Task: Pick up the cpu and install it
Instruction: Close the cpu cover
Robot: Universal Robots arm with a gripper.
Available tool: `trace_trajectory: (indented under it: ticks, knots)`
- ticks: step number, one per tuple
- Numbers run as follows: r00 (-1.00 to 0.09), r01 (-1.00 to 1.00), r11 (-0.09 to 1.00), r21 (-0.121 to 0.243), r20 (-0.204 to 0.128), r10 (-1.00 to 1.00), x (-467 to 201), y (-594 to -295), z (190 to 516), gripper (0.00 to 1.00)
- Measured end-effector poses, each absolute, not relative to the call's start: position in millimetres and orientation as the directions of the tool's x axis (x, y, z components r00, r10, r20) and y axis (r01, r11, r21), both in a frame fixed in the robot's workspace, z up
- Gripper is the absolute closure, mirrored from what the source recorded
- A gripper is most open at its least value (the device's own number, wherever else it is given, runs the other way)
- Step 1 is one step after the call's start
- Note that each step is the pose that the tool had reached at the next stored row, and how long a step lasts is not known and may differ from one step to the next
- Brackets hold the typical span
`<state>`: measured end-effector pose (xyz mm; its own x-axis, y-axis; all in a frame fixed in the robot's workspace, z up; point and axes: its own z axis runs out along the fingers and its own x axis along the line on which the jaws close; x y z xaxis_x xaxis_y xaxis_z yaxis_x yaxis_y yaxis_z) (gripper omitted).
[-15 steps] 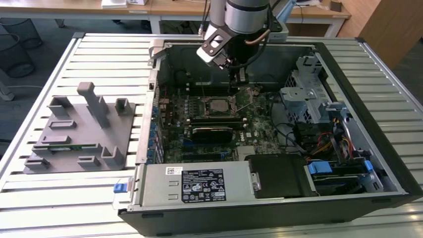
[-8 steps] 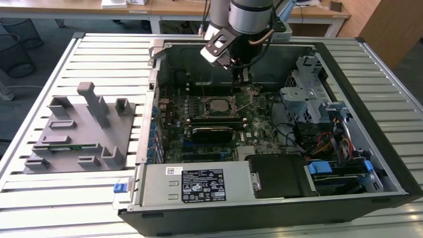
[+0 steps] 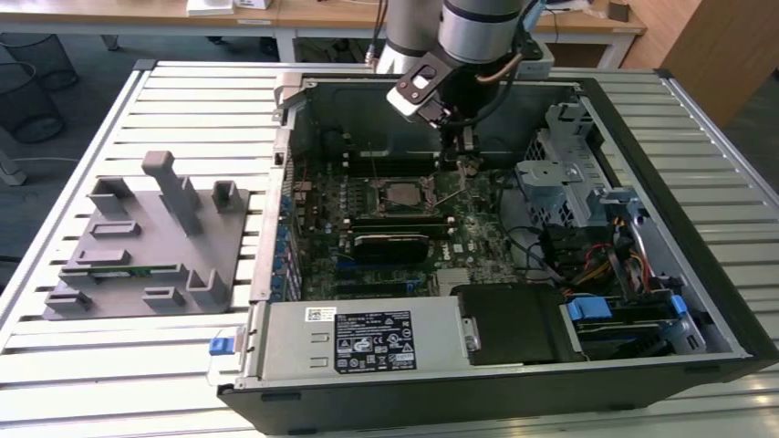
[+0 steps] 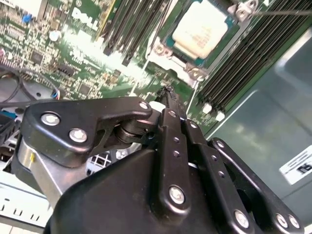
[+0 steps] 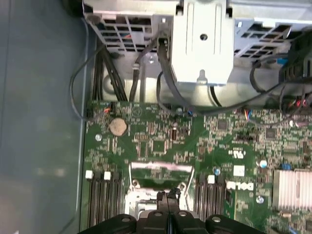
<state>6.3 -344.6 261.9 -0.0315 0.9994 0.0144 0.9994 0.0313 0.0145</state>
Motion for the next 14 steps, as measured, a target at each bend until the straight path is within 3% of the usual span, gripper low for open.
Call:
trace_trajectory:
  ticks: [14]
  knots:
    - [-0.033,0.999,0.032,0.014,0.012,0.999,36,-340,259,0.89]
